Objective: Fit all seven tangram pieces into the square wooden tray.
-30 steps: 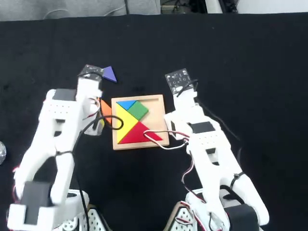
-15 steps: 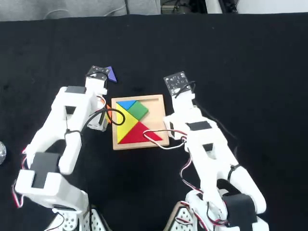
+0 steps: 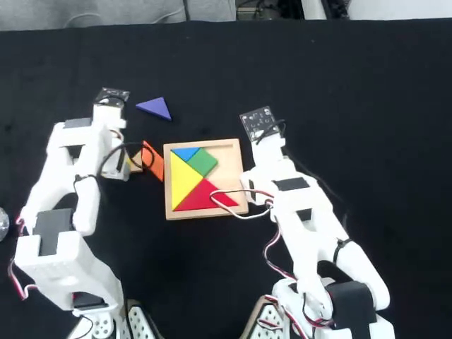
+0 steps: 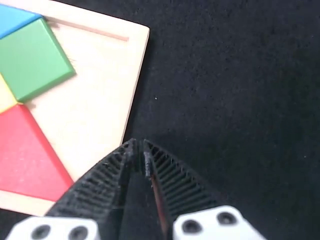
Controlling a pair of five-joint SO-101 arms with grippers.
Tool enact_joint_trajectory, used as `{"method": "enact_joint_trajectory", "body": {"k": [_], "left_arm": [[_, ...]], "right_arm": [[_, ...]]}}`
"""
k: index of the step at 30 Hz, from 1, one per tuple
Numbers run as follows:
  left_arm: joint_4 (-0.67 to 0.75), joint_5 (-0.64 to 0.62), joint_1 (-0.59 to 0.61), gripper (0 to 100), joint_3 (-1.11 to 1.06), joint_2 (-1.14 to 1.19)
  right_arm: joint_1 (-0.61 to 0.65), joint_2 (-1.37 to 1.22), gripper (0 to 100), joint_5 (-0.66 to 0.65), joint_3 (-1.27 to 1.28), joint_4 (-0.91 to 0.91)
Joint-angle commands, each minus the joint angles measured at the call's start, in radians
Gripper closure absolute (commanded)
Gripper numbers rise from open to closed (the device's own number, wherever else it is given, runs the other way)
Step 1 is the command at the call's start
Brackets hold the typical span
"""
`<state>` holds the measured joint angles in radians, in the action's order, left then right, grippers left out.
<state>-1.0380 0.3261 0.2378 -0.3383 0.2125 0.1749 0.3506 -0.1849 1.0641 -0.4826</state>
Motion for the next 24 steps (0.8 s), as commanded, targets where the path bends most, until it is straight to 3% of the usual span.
{"method": "enact_joint_trajectory", "body": {"k": [1, 4, 8, 11, 18, 21, 24], "left_arm": [[0.003, 0.017, 0.073, 84, 0.091, -0.006], [-0.011, 0.011, 0.094, 84, 0.113, -0.006], [-0.216, 0.008, 0.001, 84, 0.116, -0.006], [-0.296, -0.121, -0.047, 84, 0.153, -0.006], [-0.282, -0.516, -0.038, 84, 0.384, 0.006], [-0.163, -0.594, -0.073, 84, 0.377, 0.04], [-0.069, -0.595, -0.104, 84, 0.363, 0.107]], "right_arm": [[-0.014, -0.001, 98.7, 0.003, -0.053, 0.02], [-0.014, -0.001, 98.7, 0.002, -0.053, 0.02], [-0.009, -0.002, 98.7, -0.049, -0.051, 0.02], [-0.009, -0.002, 98.7, -0.052, -0.051, 0.02], [-0.009, -0.002, 98.7, -0.052, -0.051, 0.02], [-0.009, -0.002, 98.7, -0.052, -0.05, 0.02], [-0.009, -0.002, 98.7, -0.052, -0.048, 0.02]]}}
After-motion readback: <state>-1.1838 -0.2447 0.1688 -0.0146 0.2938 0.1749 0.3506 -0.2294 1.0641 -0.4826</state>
